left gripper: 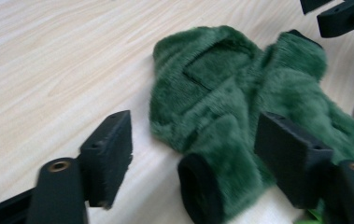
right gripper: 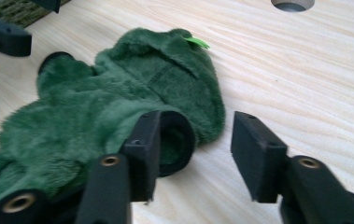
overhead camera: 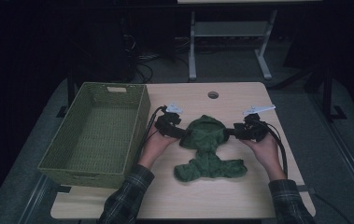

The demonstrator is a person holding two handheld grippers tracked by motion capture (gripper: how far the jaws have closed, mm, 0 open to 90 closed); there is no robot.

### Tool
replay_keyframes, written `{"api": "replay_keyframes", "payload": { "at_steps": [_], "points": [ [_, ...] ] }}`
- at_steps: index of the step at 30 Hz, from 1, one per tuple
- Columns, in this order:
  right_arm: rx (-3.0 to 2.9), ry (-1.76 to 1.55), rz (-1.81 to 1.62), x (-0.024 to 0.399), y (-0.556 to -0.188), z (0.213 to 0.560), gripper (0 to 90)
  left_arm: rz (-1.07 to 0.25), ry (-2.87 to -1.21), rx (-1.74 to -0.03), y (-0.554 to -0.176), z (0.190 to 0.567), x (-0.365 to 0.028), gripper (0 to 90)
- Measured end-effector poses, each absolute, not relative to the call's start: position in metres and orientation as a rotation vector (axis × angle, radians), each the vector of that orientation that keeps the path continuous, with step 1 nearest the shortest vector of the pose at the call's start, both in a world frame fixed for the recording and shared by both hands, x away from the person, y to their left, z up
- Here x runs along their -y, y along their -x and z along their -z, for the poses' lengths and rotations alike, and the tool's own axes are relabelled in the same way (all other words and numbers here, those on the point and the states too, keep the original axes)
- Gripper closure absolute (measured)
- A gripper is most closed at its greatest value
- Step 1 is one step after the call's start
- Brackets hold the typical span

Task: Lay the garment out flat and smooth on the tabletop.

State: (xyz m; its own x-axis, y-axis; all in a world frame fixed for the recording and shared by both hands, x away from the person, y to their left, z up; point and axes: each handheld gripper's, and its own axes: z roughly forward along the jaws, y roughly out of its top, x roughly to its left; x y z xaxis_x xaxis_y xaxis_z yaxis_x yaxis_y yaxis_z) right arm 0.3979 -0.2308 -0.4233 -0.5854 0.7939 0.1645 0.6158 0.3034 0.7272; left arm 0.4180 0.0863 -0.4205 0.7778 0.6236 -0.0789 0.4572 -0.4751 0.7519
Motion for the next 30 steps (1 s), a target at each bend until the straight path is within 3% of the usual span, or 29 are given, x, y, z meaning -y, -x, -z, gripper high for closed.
{"api": "replay_keyframes", "payload": {
  "at_steps": [4, 10, 30],
  "points": [
    [-2.342, -1.278, -1.146, 0.226, -0.390, 0.417, 44.9, -0.267, -2.169, -0.798, -0.401, 0.421, -0.089, 18.8],
    [-2.378, -1.244, -1.136, 0.219, -0.376, 0.419, 44.9, -0.286, -2.193, -0.752, -0.372, 0.419, -0.093, 13.3],
    [-2.410, -1.136, -1.225, 0.199, -0.338, 0.422, 38.5, -0.319, -2.224, -0.695, -0.287, 0.450, -0.116, 12.7]
  ]
}}
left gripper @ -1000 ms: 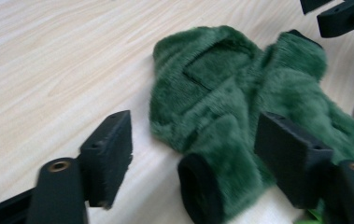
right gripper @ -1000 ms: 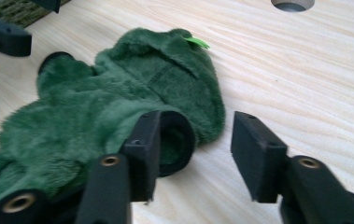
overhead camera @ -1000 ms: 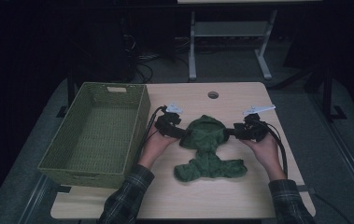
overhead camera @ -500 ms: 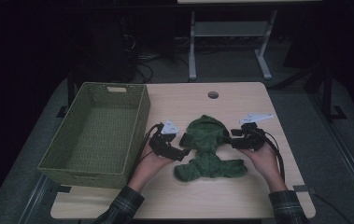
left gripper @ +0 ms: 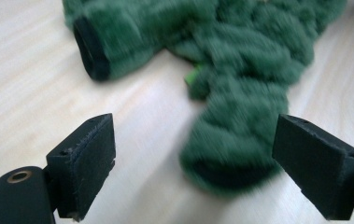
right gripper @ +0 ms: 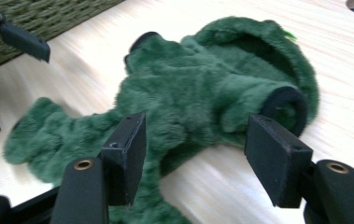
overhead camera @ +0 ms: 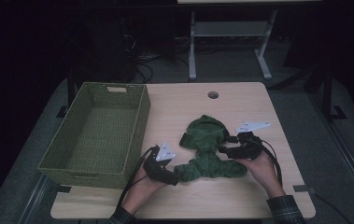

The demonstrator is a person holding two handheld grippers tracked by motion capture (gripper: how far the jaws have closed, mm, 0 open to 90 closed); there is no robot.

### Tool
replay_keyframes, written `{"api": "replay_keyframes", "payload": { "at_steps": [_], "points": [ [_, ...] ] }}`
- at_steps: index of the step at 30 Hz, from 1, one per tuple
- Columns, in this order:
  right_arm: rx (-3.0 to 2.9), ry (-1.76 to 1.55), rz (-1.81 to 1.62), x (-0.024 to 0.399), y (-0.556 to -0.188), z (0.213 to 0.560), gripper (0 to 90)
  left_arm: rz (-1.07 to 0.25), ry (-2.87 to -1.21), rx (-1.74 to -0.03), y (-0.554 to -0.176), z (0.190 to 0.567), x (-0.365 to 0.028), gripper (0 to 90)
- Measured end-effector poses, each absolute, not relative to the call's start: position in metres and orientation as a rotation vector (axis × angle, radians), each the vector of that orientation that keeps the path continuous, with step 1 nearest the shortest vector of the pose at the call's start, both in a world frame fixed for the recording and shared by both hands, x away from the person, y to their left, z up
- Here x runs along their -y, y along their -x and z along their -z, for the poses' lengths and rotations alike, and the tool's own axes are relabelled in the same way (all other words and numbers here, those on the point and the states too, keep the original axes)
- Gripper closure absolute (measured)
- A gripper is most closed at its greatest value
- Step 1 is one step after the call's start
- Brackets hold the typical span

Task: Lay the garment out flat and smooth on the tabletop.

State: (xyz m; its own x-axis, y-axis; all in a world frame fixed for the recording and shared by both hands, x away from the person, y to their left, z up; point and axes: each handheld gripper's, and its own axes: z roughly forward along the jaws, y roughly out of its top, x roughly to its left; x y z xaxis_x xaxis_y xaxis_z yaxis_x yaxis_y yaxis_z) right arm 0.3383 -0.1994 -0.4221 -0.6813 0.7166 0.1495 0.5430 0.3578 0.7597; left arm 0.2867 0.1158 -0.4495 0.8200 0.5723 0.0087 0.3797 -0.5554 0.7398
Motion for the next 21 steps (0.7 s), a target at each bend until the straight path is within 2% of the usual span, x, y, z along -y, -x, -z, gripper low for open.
{"api": "replay_keyframes", "payload": {
  "at_steps": [10, 13, 21],
  "points": [
    [-2.456, -1.045, -1.279, 0.177, -0.318, 0.420, 43.5, -0.323, -2.247, -0.707, -0.262, 0.467, -0.131, 12.7],
    [-2.478, -1.009, -1.308, 0.168, -0.311, 0.419, 51.9, -0.339, -2.249, -0.703, -0.257, 0.470, -0.135, 12.7],
    [-2.541, -0.905, -1.373, 0.138, -0.296, 0.419, 61.1, -0.317, -2.252, -0.698, -0.253, 0.477, -0.135, 12.6]
  ]
}}
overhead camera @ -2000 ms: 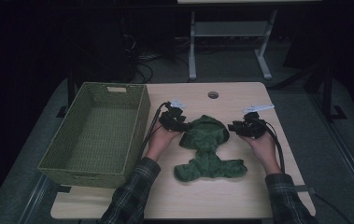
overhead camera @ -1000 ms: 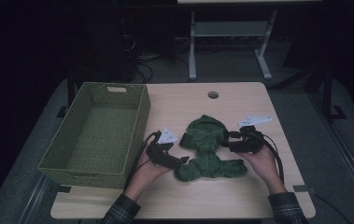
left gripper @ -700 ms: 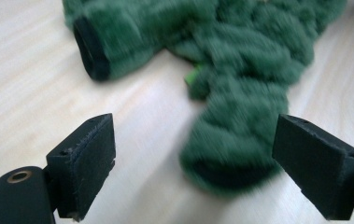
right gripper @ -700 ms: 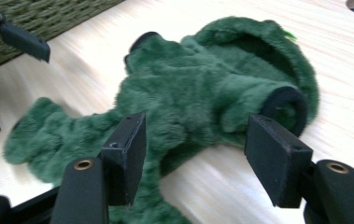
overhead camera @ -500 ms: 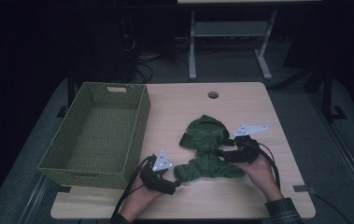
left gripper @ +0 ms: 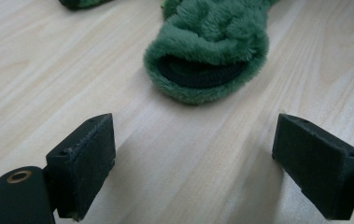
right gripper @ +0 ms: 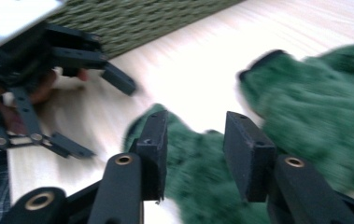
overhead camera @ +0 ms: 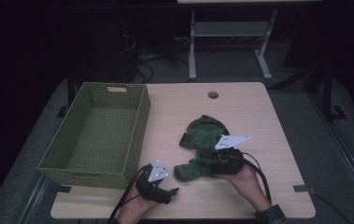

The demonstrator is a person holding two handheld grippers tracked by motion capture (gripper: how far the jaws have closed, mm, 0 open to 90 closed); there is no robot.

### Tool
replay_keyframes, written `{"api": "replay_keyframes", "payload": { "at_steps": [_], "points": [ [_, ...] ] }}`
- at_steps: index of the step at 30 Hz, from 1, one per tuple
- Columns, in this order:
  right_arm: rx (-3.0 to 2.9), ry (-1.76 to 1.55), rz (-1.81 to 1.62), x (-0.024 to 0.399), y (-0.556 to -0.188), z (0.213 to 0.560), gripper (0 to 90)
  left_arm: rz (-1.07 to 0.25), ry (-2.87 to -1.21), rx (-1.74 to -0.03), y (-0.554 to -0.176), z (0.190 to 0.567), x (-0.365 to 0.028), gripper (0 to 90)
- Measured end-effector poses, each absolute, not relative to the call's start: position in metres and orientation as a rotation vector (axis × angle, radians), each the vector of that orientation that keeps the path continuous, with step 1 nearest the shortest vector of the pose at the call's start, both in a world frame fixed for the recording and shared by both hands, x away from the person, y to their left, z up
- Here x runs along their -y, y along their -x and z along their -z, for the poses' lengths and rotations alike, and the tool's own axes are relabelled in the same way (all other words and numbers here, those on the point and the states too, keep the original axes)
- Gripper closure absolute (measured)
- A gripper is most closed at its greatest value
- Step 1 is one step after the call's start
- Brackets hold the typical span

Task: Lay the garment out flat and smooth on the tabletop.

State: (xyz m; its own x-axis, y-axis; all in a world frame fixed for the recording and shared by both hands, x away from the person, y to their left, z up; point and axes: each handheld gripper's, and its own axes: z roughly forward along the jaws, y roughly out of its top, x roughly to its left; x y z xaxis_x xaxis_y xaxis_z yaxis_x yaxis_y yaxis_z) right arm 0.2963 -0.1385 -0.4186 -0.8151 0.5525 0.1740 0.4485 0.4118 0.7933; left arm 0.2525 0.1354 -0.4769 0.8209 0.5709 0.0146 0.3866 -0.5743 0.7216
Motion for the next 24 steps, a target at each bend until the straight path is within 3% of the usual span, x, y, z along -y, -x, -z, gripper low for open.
{"api": "replay_keyframes", "payload": {
  "at_steps": [9, 24],
  "points": [
    [-2.636, -0.797, -1.364, 0.099, -0.285, 0.429, 73.5, -0.297, -2.252, -0.702, -0.253, 0.477, -0.138, 12.6],
    [-2.709, -0.712, -1.207, 0.059, -0.279, 0.451, 74.0, -0.298, -2.255, -0.692, -0.254, 0.477, -0.138, 12.7]
  ]
}}
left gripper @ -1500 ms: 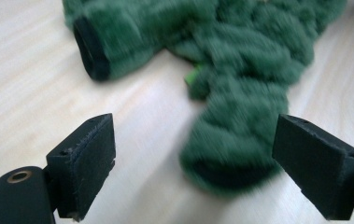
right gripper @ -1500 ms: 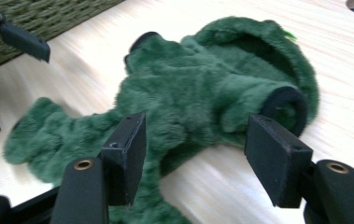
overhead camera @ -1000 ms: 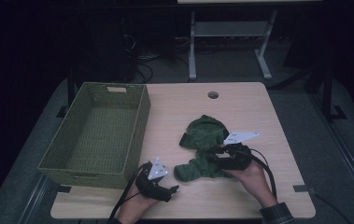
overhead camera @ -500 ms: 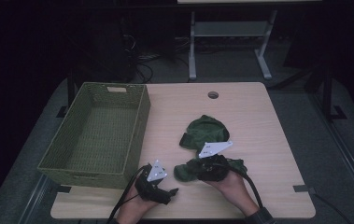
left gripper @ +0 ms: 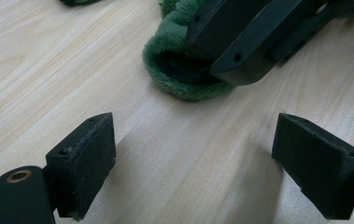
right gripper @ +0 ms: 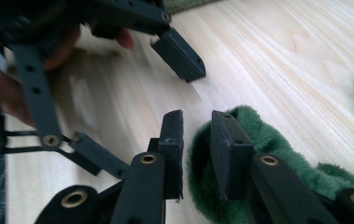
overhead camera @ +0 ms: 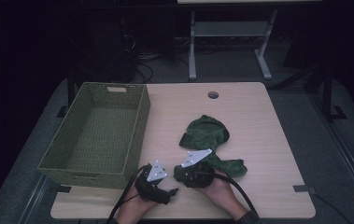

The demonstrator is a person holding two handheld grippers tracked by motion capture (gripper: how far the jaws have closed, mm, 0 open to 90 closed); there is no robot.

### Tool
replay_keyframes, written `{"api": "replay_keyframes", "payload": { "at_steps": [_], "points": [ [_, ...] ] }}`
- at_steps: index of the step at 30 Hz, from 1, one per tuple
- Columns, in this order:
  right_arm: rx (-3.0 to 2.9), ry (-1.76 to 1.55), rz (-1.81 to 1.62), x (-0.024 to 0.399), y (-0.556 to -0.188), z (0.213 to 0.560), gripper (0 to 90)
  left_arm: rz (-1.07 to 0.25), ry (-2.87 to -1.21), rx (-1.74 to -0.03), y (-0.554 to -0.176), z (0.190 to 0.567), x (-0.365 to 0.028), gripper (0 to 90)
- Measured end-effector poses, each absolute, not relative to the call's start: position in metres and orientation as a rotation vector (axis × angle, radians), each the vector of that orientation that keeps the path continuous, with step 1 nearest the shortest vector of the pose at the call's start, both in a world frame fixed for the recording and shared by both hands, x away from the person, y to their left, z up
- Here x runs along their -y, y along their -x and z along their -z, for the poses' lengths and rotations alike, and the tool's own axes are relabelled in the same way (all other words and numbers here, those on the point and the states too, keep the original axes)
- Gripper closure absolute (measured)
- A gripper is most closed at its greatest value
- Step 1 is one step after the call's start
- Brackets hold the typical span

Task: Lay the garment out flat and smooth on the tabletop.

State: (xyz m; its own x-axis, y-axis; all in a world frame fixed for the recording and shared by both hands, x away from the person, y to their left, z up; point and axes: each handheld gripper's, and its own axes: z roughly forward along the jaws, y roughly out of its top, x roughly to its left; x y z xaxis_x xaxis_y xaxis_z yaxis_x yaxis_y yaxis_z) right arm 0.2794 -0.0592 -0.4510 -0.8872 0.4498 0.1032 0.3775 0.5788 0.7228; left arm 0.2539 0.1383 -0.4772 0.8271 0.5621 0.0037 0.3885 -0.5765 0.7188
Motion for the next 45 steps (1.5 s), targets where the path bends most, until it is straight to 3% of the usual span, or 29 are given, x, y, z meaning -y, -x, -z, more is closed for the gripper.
{"api": "replay_keyframes", "payload": {
  "at_steps": [8, 13, 18, 30, 45],
  "points": [
    [-2.714, -0.683, -1.081, 0.051, -0.282, 0.466, 72.7, -0.296, -2.258, -0.689, -0.254, 0.477, -0.138, 12.7],
    [-2.680, -0.707, -1.086, 0.050, -0.279, 0.468, 84.6, -0.296, -2.263, -0.683, -0.254, 0.477, -0.139, 12.7],
    [-2.697, -0.757, -1.150, 0.054, -0.282, 0.465, 85.4, -0.295, -2.263, -0.684, -0.254, 0.477, -0.139, 12.7],
    [-2.582, -0.840, -1.423, 0.098, -0.288, 0.431, 84.4, -0.293, -2.254, -0.684, -0.255, 0.477, -0.138, 12.9],
    [-2.446, -0.957, -1.438, 0.150, -0.291, 0.420, 83.6, -0.292, -2.254, -0.683, -0.255, 0.477, -0.138, 13.0]
  ]
}}
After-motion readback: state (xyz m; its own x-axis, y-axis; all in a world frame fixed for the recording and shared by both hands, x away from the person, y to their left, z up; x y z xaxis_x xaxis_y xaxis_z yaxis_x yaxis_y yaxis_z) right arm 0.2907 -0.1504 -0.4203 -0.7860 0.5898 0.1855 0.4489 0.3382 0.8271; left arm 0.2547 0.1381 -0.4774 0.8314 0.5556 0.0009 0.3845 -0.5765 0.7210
